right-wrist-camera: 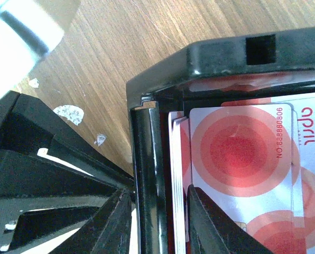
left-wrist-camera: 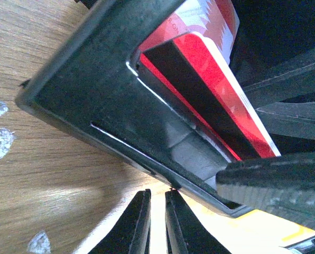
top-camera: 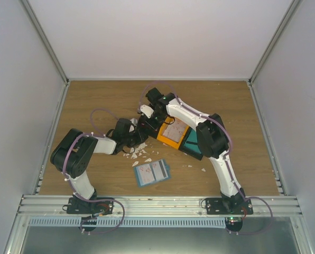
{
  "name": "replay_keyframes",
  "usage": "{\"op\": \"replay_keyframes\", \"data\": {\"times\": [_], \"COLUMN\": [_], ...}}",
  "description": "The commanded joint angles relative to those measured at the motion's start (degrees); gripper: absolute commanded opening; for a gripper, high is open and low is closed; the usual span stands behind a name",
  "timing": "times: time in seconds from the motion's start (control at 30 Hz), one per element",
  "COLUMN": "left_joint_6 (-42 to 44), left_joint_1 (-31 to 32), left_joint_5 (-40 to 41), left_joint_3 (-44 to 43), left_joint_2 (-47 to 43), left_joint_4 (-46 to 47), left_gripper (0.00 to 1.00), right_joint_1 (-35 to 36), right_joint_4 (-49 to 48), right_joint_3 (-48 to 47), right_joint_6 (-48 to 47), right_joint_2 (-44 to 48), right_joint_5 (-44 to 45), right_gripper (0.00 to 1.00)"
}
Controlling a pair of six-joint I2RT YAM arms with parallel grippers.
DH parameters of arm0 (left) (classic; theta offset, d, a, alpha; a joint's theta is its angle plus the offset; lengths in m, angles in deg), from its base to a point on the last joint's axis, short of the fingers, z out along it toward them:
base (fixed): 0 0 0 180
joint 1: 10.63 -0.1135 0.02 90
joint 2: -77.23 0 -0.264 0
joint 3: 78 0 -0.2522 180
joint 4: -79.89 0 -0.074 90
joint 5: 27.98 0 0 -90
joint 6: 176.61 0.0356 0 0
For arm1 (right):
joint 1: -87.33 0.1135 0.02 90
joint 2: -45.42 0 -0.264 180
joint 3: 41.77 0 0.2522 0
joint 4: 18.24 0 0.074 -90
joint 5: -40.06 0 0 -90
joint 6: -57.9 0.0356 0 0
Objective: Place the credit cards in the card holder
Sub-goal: Pick up the credit card from the storage box.
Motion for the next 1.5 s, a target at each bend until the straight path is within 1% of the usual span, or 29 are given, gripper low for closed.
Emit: {"op": "replay_keyframes", "data": {"times": [0.0, 0.07, 0.23, 0.27, 0.43, 0.53, 0.57, 0.67, 0.87, 1.0, 1.3, 1.47], "left_joint_6": [0.96, 0.98, 0.79, 0.79, 0.09, -1.44, -1.74, -1.87, -2.41, -2.31, -2.14, -1.98], "left_joint_1": [-0.3, -0.34, -0.4, -0.43, -0.6, -0.67, -0.77, -1.16, -1.58, -1.85, -2.32, -2.71], "left_joint_5": [0.6, 0.92, 2.29, 2.54, 5.31, 10.02, 10.97, 12.4, 13.94, 13.56, 12.71, 12.63], "left_joint_3": [-0.48, -0.26, 0.9, 1.18, 2.43, 4.86, 5.49, 6.28, 7.77, 7.91, 7.99, 7.82], "left_joint_2": [-2.39, -2.87, -4.78, -5.24, -7.71, -10.57, -11.82, -13.73, -15.86, -15.89, -15.58, -15.48], "left_joint_4": [3.28, 3.18, 3.08, 3.06, 1.99, 1.74, 1.6, 0.72, 0.61, 0.34, 0.64, 0.43], "left_gripper": [0.13, 0.13, 0.13, 0.13, 0.12, 0.12, 0.12, 0.13, 0.13, 0.13, 0.13, 0.13], "right_joint_1": [1.56, 1.99, 2.1, 2.1, 2.08, 2.07, 2.08, 2.1, 2.27, 2.53, 2.54, 2.58], "right_joint_4": [-0.39, -0.23, 0.29, 0.28, -0.75, -0.76, -0.66, 0.03, 0.24, 1.02, 1.79, 0.74], "right_joint_3": [0.01, -0.28, -1.13, -1.27, -1.8, -1.9, -1.92, -2.45, -3.68, -4.27, -3.36, -0.99], "right_joint_6": [0.33, 0.37, 1.02, 1.28, 2.1, 2.54, 2.51, 2.51, 1.15, -0.02, -1.01, -1.4], "right_joint_2": [-0.02, 0.04, 0.15, 0.21, 0.37, 0.12, -0.1, -1.4, -3.9, -4.35, -0.54, 1.53], "right_joint_5": [1.48, 2.73, 4.9, 5.31, 5.69, 3.69, 3.32, 4.41, 5.97, 5.0, 2.47, 1.92], "right_gripper": [0.32, 0.32, 0.23, 0.23, 0.34, 0.38, 0.4, 0.43, 0.44, 0.44, 0.41, 0.4]}}
